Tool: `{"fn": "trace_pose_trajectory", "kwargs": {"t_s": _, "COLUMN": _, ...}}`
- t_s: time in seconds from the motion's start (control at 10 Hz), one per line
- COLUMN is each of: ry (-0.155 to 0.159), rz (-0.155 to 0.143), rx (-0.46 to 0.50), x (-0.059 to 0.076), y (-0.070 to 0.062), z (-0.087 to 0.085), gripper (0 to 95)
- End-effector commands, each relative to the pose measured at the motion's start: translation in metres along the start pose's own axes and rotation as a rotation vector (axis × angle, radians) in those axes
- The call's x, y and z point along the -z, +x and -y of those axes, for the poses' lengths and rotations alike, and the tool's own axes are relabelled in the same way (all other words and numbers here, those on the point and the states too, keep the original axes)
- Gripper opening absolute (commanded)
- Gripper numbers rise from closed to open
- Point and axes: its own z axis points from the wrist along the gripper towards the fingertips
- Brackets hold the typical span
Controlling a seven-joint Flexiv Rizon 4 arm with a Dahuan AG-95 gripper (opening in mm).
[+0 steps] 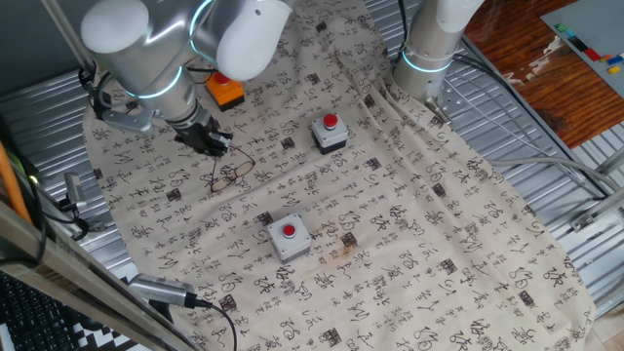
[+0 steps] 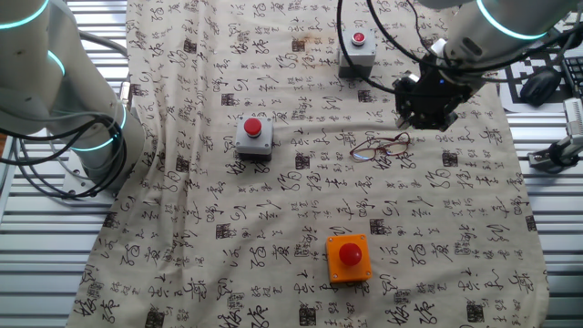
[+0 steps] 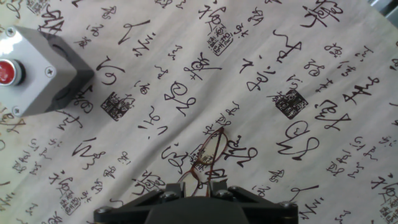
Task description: Unfold the leg of the glasses (with one hand)
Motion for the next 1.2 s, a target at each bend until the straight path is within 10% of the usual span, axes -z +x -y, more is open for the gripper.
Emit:
{"fn": "trace_pose_trajectory", "kwargs": {"t_s": 0.1, "ry": 0.000, "rz": 0.008, "rx": 0.012, "x": -0.0035, "y": 0.0094, "z": 0.0064, "gripper": 0.0}}
{"fn": "trace_pose_trajectory", "kwargs": {"t_s": 1.2, "ry": 0.005, "rz": 0.047, "rx": 0.016, "x": -0.0035, "y": 0.0094, "z": 0.0064, "gripper": 0.0}}
